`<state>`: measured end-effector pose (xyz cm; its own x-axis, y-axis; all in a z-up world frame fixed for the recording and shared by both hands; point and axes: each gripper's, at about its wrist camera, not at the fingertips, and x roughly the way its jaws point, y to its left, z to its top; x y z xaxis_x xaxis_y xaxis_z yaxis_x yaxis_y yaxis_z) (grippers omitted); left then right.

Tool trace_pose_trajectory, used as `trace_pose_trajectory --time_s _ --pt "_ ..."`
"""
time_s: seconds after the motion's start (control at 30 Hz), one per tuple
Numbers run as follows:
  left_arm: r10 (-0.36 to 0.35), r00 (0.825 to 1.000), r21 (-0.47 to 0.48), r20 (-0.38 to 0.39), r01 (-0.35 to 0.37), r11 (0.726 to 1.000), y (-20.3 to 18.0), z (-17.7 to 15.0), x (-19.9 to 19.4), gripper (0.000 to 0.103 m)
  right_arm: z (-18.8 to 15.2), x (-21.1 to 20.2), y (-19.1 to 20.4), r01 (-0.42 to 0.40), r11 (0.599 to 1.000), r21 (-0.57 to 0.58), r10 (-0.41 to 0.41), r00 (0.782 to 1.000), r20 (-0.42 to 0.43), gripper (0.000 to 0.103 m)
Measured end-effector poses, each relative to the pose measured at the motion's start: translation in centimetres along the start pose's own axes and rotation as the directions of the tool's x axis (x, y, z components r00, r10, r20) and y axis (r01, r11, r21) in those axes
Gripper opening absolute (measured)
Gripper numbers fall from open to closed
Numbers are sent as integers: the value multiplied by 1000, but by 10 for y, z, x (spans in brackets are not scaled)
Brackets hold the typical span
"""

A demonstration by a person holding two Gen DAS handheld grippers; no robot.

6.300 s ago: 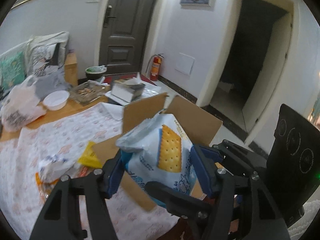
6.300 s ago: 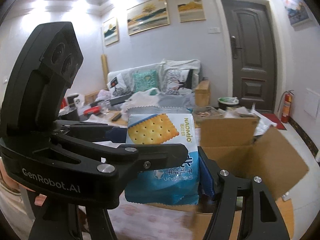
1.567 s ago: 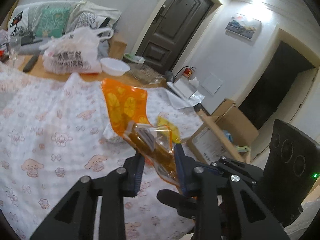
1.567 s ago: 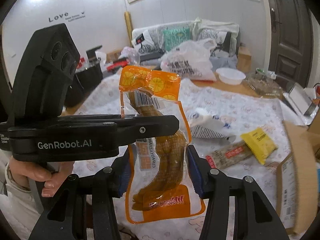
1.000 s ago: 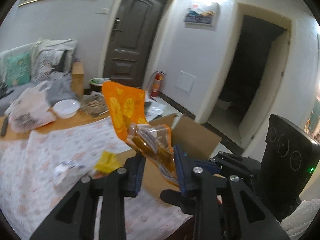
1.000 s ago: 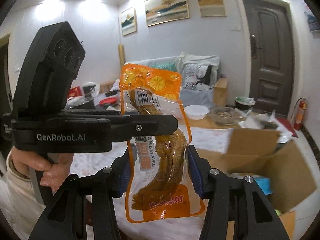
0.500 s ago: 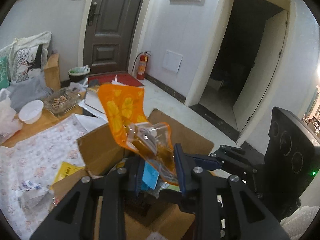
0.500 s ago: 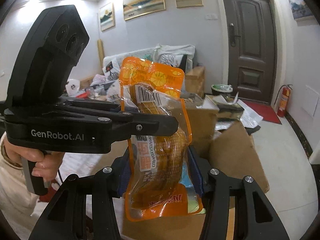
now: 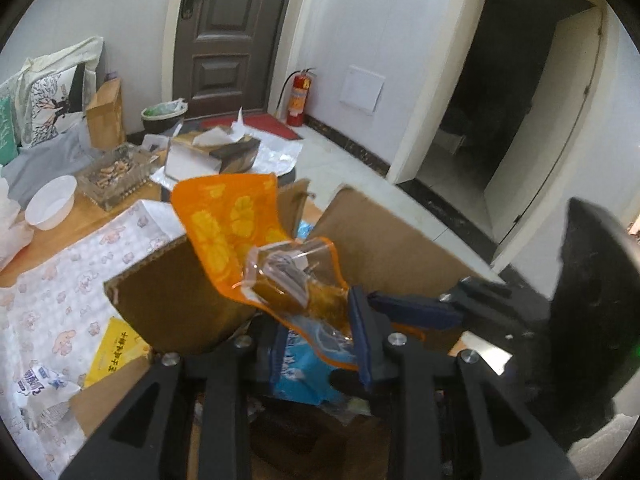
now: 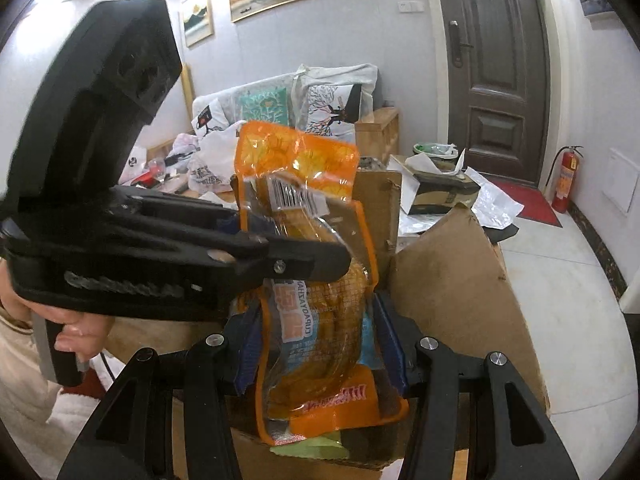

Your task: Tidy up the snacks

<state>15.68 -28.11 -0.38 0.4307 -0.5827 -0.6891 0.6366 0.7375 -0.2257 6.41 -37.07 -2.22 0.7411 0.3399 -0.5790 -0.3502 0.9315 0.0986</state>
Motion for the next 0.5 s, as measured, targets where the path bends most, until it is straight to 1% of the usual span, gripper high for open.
trace_pose_trajectory --time_s 0.1,0.2,0.27,0.3,0.33,0.4,0.43,0.47,0.5 --pt "-7 1000 -27 -28 6 1000 4 -2 11 27 -1 2 4 16 1000 -20 -16 1000 -6 42" --pt "7 999 -23 -47 -8 1000 5 -3 16 27 -3 7 9 34 998 -49 -35 999 -20 42" --pt "5 999 -42 -54 -7 999 8 -1 13 32 -4 9 10 32 998 -56 -34 999 -30 41" --pt "5 999 -44 -51 -7 999 10 -1 11 35 -4 9 10 27 998 -53 -29 999 -31 36" --pt "8 999 -42 -45 -9 999 10 -1 8 36 -4 10 10 20 999 -51 -21 999 -33 23" --pt "19 999 -40 -34 -20 999 11 -1 1 37 -4 14 9 21 999 -42 -24 998 -65 7" --pt "24 999 -39 -29 -26 999 12 -1 -1 38 -6 17 9 29 999 -39 -32 996 -88 7" --pt "32 999 -40 -22 -33 999 13 -1 -4 41 -8 23 8 41 999 -36 -45 993 -110 7" --pt "39 999 -40 -15 -39 998 14 -1 -7 42 -11 26 7 45 999 -30 -48 991 -124 7"
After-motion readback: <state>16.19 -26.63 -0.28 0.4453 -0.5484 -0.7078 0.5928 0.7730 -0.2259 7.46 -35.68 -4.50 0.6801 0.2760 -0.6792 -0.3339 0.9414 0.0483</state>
